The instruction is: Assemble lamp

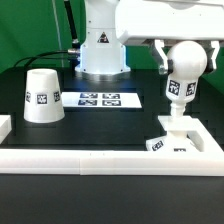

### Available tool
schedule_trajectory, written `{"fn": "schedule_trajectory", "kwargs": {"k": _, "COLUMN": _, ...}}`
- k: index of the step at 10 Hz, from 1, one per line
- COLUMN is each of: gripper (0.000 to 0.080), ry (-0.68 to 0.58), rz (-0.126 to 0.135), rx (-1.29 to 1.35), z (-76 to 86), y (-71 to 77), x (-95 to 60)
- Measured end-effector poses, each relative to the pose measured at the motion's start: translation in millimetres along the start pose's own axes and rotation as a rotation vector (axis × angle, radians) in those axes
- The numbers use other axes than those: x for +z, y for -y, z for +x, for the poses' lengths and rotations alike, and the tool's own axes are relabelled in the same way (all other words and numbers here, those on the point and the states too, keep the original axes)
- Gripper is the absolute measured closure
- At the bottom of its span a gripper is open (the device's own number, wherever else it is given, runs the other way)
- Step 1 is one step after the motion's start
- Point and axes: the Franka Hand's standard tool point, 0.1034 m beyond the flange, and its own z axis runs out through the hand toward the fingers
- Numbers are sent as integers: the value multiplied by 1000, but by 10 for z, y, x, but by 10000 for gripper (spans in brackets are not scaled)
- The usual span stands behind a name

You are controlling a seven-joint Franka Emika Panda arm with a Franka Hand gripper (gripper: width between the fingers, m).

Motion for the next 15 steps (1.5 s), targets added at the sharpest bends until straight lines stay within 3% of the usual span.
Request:
{"fn": "schedule_trajectory", "kwargs": {"k": 3, "gripper": 222, "ry": -21, "rz": -8, "rx": 0, "z": -20, "y": -25, "x": 41}}
{"fn": "schedule_trajectory", "kwargs": {"k": 15, "gripper": 222, "ry": 2, "rz": 3, "rx": -8, "z": -184, "y": 80, "x": 197}}
